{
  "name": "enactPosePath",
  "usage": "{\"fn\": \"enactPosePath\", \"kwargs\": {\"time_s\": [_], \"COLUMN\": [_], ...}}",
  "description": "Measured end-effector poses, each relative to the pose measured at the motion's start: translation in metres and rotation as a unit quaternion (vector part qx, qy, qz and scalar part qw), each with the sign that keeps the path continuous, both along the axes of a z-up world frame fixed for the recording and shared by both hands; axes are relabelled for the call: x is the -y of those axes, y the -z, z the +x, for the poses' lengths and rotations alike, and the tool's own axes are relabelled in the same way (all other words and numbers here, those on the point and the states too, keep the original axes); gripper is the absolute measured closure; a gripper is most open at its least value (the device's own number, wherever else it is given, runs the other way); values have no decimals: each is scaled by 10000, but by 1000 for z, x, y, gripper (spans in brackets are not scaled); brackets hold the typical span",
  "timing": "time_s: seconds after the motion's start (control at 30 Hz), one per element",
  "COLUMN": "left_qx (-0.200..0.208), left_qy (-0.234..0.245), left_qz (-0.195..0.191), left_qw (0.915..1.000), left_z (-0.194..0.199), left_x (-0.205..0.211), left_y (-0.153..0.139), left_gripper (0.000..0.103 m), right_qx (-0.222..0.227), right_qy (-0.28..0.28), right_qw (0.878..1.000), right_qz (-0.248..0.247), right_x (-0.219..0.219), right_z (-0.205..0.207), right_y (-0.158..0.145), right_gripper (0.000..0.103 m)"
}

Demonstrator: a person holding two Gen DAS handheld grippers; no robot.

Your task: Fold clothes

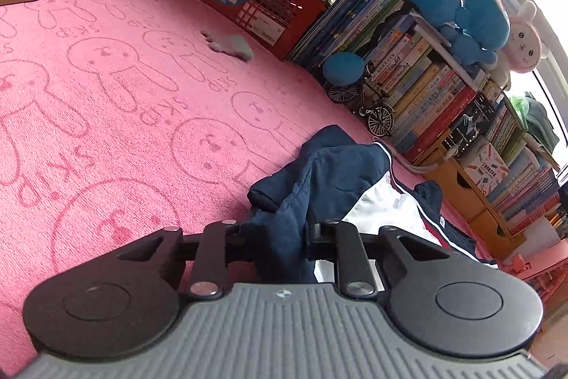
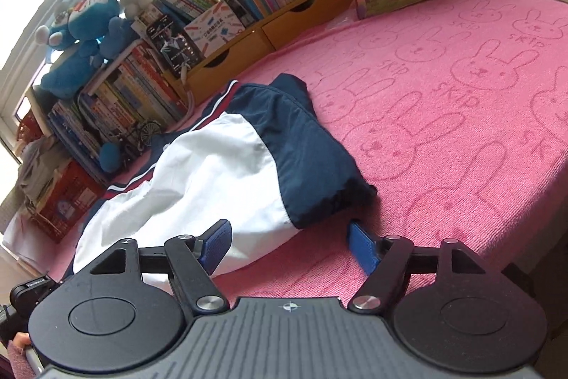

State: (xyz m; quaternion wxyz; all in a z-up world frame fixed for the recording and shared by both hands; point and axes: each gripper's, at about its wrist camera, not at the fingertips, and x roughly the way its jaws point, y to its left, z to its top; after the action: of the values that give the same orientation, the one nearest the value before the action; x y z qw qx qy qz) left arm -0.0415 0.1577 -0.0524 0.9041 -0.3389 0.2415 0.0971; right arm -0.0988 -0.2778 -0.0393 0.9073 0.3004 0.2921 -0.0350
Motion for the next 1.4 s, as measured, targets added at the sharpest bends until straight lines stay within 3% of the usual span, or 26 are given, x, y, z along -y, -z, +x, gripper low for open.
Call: {"fn": "enactPosePath", "kwargs": {"time_s": [0.13,0.2,0.23,0.27,0.4,0.57,0.77,0.83,0.87,0.93,1.0,1.07,1.1,1.23,1.27,1.33,1.4], "left_qx": [52,112,152,194,212,-164,-94,-239,-324,-386,-405,-362,-291,126,189,314,209], "left_qy": [-70,-82,-76,-69,2,65,-20,33,18,-22,-109,-331,-302,395,678,1242,1599], "left_qz": [162,366,446,496,750,825,905,934,962,1005,1085,1400,1518,1728,1715,1683,1683], "left_qw": [9998,9992,9989,9986,9970,9964,9959,9953,9948,9942,9932,9889,9875,9841,9827,9774,9725], "left_z": [-6,-11,-15,-19,-36,-41,-50,-50,-51,-55,-60,-64,-62,-36,-21,9,43], "left_x": [5,9,11,12,15,13,8,5,3,-5,-13,-22,-24,-22,-16,-6,1], "left_y": [-8,-15,-19,-23,-30,-18,-27,-25,-22,-21,-22,-30,-35,-55,-57,-61,-59], "left_gripper": [90,93,93,94,94,94,93,90,83,75,70,66,59,38,31,29,29], "right_qx": [123,184,215,245,341,272,531,465,339,229,173,186,207,646,776,947,1042], "right_qy": [59,88,102,117,53,-330,-554,-546,-539,-569,-583,-478,-402,-441,-607,-1007,-1411], "right_qw": [9998,9996,9994,9993,9993,9988,9949,9946,9955,9949,9926,9875,9837,9716,9687,9623,9547], "right_qz": [133,200,233,267,123,-217,-647,-750,-706,-799,-1056,-1492,-1738,-2235,-2279,-2343,-2403], "right_x": [7,11,13,14,18,20,14,16,19,22,23,27,29,34,31,17,-1], "right_z": [16,24,28,31,42,59,71,68,65,55,45,37,33,40,50,75,103], "right_y": [4,6,7,8,10,15,-7,-8,-3,5,5,-3,-9,-37,-45,-54,-60], "right_gripper": [31,54,77,83,84,84,86,86,85,82,71,54,52,39,31,23,23]}}
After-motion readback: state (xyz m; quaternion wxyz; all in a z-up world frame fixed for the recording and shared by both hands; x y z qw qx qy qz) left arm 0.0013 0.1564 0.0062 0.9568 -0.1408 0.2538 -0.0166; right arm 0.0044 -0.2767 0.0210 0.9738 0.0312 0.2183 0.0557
